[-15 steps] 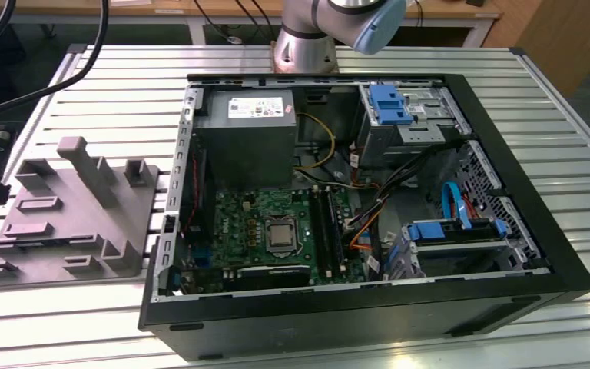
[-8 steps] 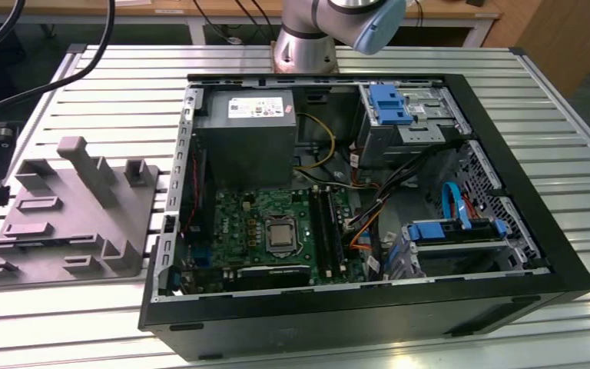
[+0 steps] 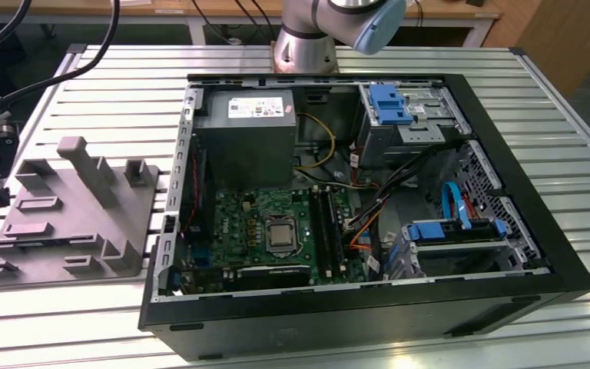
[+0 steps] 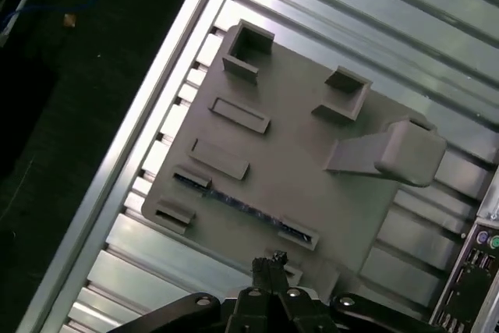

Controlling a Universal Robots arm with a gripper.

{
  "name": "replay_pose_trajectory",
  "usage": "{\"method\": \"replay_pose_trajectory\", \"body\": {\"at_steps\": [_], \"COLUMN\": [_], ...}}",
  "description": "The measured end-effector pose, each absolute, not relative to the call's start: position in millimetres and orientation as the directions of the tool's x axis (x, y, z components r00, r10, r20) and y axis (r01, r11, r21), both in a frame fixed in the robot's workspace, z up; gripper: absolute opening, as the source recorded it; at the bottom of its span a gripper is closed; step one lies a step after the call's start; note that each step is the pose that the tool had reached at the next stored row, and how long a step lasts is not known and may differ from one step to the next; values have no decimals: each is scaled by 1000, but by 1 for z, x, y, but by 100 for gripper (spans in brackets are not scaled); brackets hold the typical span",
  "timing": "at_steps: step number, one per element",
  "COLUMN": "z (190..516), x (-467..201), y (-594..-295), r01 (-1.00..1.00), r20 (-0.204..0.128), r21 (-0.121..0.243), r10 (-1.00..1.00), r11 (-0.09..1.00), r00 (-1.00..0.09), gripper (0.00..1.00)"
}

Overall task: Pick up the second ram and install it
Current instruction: 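Pick up the second ram and move it above second insertion slot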

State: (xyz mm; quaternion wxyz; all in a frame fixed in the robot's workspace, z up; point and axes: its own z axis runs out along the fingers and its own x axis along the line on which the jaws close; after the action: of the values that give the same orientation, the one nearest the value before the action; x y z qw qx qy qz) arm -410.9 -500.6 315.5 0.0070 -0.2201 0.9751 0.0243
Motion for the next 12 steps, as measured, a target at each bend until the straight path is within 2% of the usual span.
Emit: {"method": "replay_pose_trajectory", "body": {"at_steps": [12], "z": [310], "x": [-411], "y": [-501], "r01": [-614], "r20": [-24], "r21": [44], "r10": [-614], "r11": [788], "r00": [-789], "gripper": [10]}}
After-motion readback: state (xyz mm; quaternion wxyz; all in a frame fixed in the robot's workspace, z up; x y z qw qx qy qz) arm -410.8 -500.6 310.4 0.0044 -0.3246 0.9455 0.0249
